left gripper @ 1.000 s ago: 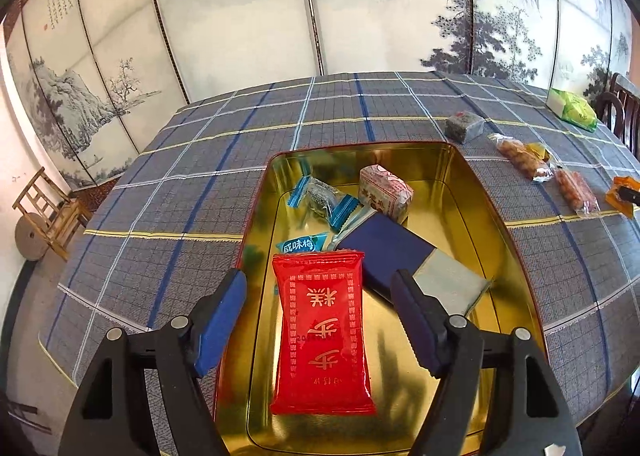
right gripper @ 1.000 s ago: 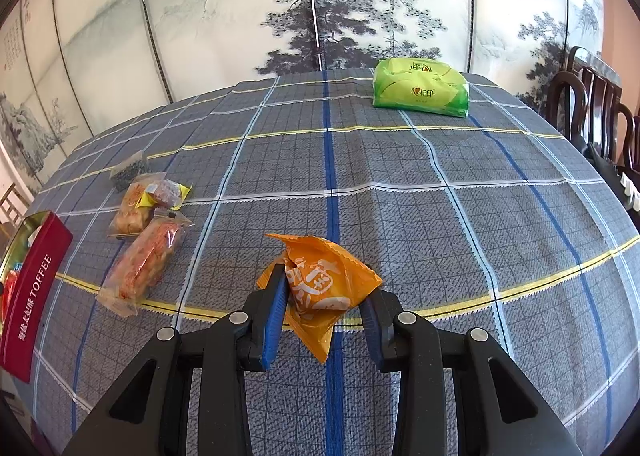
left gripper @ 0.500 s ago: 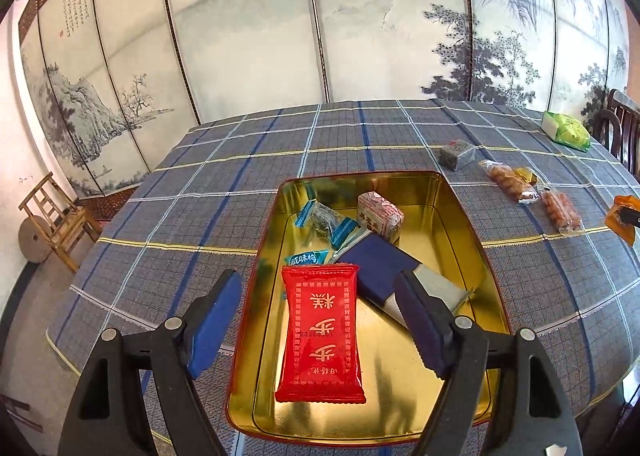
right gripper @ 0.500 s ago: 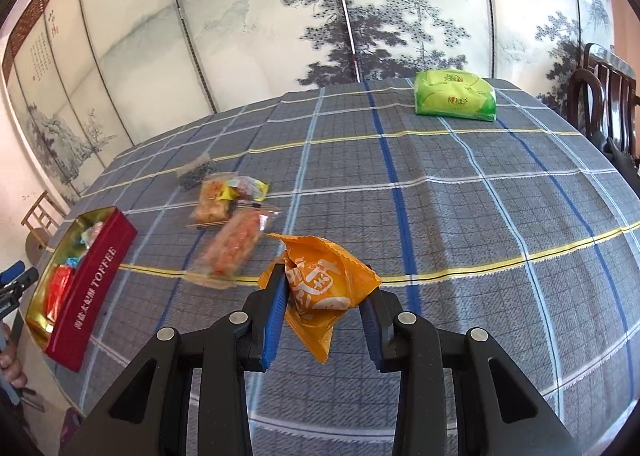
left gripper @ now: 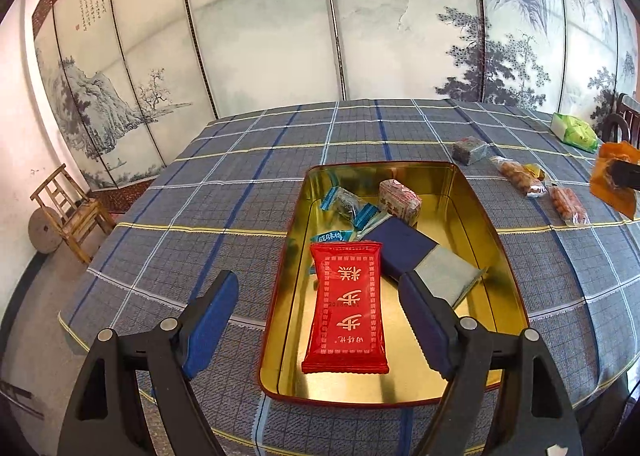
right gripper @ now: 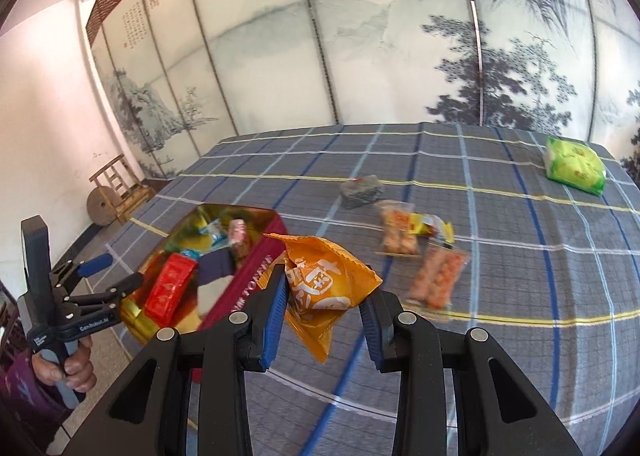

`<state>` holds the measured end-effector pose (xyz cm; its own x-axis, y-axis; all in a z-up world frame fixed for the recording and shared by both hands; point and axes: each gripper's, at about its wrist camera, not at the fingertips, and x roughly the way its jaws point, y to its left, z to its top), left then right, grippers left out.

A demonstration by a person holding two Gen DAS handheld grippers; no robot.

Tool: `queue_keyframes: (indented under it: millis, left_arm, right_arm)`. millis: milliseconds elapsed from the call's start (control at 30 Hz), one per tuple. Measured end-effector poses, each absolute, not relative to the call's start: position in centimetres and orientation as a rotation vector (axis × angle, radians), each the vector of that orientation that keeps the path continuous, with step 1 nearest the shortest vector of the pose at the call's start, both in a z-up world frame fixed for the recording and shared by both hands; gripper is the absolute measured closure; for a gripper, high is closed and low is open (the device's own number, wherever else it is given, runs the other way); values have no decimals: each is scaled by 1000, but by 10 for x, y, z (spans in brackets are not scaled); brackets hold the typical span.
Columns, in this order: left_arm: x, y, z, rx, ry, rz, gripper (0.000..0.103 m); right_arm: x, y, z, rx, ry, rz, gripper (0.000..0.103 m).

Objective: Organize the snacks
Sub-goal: 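Carry the orange snack bag into the tin and open the right gripper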

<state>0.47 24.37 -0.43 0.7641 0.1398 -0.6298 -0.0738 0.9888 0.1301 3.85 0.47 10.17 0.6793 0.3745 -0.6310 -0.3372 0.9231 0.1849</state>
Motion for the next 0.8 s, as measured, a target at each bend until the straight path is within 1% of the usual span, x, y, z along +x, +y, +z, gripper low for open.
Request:
queue_keyframes:
  millis: [167, 300, 533, 800]
  left_arm:
    - [-7, 244, 2, 118, 657, 114, 23]
    - [-12, 245, 6, 120, 642, 107, 17]
    - [-13, 253, 11, 82, 635, 97, 13]
    - [-6, 257, 8, 84, 652, 107, 13]
  right_arm:
    - [48, 53, 101, 8, 740, 492, 67]
    - [63, 83, 93, -13, 771, 544, 67]
    - [93, 124, 74, -72, 832, 585, 67]
    - [117, 151, 50, -134, 887, 597, 67]
